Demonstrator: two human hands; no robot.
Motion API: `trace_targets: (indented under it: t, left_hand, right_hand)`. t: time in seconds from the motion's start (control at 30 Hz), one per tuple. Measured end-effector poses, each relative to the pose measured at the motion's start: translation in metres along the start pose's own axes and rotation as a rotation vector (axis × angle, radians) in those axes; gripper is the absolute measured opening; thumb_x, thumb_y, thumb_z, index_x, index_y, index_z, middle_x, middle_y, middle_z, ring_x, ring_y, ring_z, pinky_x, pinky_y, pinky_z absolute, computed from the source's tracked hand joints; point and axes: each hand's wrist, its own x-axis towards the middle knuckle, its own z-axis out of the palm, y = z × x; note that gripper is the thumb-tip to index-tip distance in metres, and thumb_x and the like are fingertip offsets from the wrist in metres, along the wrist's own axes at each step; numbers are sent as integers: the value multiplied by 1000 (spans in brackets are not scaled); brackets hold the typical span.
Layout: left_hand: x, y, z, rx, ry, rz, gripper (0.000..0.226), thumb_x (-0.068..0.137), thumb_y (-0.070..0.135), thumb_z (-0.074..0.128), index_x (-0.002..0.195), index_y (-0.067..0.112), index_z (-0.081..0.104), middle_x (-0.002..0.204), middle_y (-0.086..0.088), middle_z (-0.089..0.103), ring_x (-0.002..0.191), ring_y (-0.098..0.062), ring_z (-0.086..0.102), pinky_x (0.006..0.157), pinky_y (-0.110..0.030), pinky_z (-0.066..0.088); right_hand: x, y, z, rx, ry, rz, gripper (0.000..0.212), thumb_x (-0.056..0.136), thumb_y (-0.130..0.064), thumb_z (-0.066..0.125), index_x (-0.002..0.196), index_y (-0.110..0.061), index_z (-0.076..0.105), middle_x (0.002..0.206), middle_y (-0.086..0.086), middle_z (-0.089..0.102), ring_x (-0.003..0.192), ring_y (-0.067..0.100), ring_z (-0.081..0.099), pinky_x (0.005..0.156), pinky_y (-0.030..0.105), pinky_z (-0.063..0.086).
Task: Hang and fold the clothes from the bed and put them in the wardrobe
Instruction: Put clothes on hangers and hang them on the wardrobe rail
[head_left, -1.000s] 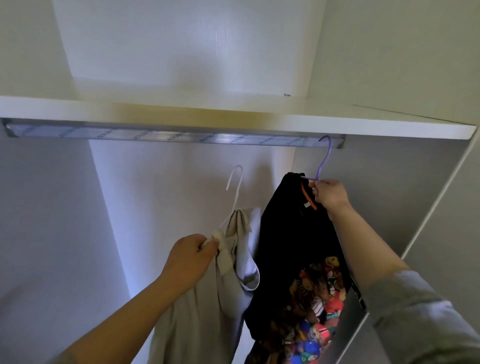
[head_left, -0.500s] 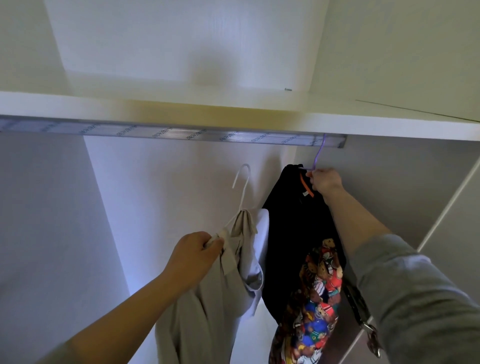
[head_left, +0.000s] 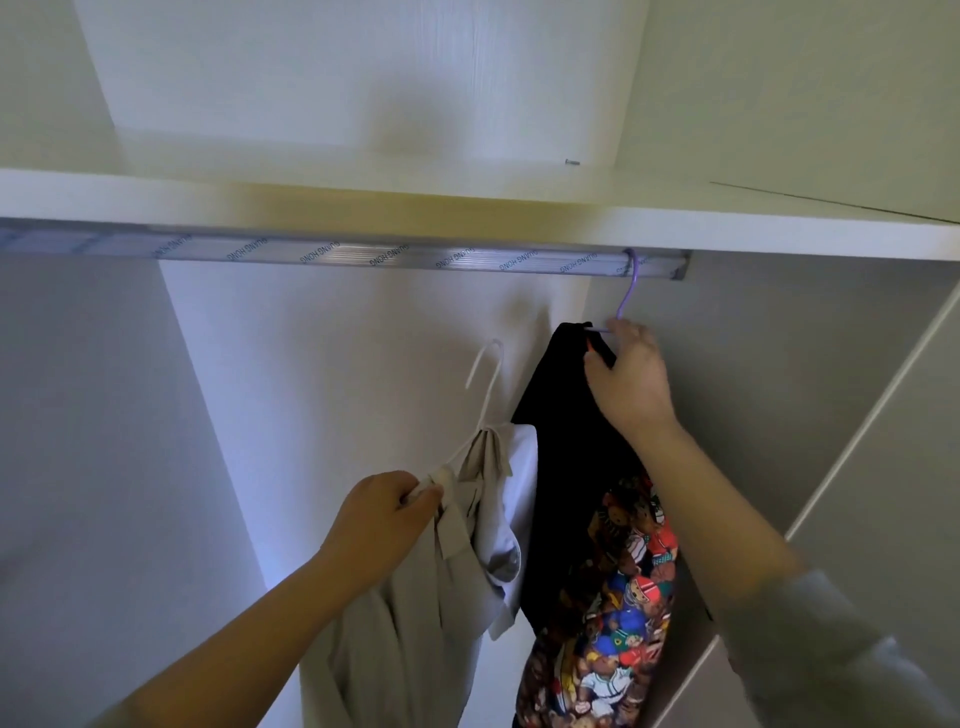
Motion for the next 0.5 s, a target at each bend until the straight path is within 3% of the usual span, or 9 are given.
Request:
trace_targets:
  t: [0.1, 0.2, 0.27, 0.37, 0.5]
  left_hand:
    - [1, -7, -9, -11, -3, 43, 50, 94, 37, 52, 50, 23, 33, 40, 9, 32, 40, -6, 34, 46, -11, 33]
    - [-1, -16, -20, 13, -34, 122, 50, 92, 40, 54, 51, 23, 31, 41, 9, 34, 41, -5, 35, 46, -13, 33]
    - [-3, -21, -28, 28, -67, 178, 48, 90, 44, 54, 52, 22, 34, 45, 8, 37, 44, -6, 37, 47, -15, 33]
    - [-3, -23, -49, 49, -111, 250, 47, 90, 43, 56, 51, 25, 38, 48, 7, 40, 45, -5, 41, 49, -15, 35]
    - [-3, -27, -71, 71, -152, 314, 47, 89, 36, 62, 48, 30, 42, 48, 9, 43, 46, -5, 45, 50, -12, 37]
  right_hand:
    - [-35, -6, 8, 175, -296, -91, 27, 91, -4, 63, 118, -6, 67, 116, 3, 66, 109, 17, 62, 94, 8, 44]
    - [-70, 8, 14, 96, -600, -87, 41, 93, -12, 64, 133, -13, 57, 134, -1, 57, 124, 10, 51, 99, 10, 36]
    - [-88, 20, 17, 69, -640, -78, 52, 93, -16, 65, 141, -17, 48, 142, -3, 49, 130, 10, 43, 105, 16, 31]
    - [-102, 20, 22, 64, -629, -88, 46, 95, -19, 63, 139, -18, 51, 137, -4, 51, 126, 10, 46, 104, 18, 33]
    - [-116, 2, 29, 103, -606, -178, 15, 96, -18, 61, 104, -9, 69, 97, 1, 66, 88, 7, 57, 81, 23, 44]
